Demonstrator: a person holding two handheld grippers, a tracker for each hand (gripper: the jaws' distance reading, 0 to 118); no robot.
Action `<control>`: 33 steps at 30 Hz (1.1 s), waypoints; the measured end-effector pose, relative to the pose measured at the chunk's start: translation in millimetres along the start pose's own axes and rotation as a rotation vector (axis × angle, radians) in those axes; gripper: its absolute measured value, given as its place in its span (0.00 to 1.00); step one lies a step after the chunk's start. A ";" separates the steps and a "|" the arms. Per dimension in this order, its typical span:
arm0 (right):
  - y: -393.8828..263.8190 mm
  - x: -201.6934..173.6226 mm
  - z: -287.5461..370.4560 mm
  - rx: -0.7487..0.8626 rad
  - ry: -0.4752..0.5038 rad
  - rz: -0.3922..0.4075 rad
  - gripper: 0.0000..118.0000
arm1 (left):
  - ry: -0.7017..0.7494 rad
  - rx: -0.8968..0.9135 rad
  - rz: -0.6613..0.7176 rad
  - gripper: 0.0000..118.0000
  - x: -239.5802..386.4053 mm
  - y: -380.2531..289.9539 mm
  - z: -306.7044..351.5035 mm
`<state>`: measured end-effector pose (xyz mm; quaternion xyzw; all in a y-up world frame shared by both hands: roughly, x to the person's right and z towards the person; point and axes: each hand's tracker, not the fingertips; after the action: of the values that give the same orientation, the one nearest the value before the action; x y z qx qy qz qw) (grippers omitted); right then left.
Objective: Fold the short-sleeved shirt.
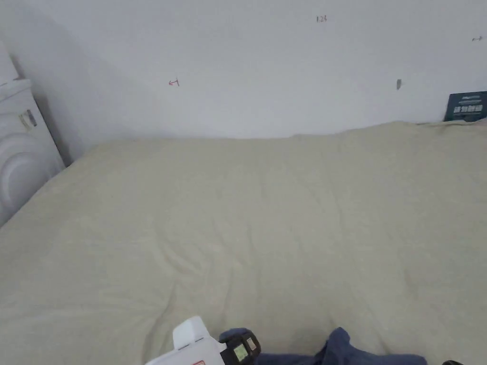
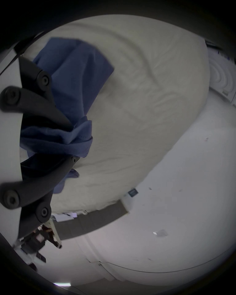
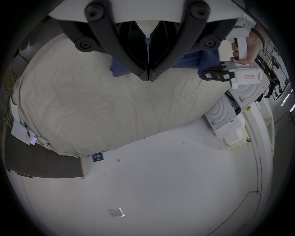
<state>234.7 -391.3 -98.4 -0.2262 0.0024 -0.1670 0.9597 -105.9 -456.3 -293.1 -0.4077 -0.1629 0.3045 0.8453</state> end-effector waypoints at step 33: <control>0.0 20.5 4.0 0.007 -0.080 -0.036 0.00 | -0.110 -0.216 -0.135 0.04 1.6 -64.6 -74.3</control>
<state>254.4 -396.1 -93.4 -0.2293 -0.0408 -0.1750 0.9566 -41.2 -530.3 -287.7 -0.4671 -0.2678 0.2495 0.8049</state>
